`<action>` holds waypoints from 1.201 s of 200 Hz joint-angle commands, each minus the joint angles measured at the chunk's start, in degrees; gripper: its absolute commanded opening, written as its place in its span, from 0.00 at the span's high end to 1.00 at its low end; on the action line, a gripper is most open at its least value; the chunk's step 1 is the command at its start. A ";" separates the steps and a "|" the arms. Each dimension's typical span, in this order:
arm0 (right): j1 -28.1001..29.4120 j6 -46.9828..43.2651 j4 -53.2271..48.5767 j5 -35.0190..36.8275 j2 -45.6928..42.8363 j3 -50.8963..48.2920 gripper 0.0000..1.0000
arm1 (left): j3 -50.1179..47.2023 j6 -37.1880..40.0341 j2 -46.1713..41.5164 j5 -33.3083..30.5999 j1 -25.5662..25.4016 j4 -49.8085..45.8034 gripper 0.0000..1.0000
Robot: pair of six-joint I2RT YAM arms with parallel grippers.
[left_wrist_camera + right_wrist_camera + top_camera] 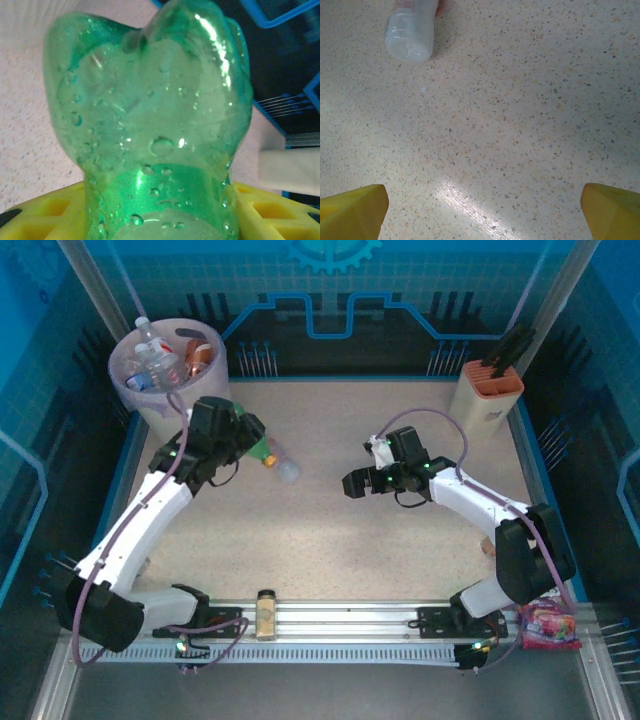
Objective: Put the plastic bottles in the bin
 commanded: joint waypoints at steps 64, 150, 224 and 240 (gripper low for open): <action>-0.86 0.42 1.39 -0.33 -1.96 -2.40 0.00 | 38.96 18.07 16.40 4.42 13.33 -8.63 0.51; -0.88 2.10 3.89 0.44 -7.64 -9.57 0.00 | 64.73 20.53 40.45 3.39 27.01 -11.56 0.59; -1.02 4.27 7.08 -0.16 -9.89 -13.88 0.00 | 78.83 32.67 53.73 -3.00 28.02 -19.13 0.57; -0.95 4.29 7.00 -0.36 -9.50 -13.92 0.00 | 78.61 33.31 54.37 -2.03 28.01 -19.58 0.50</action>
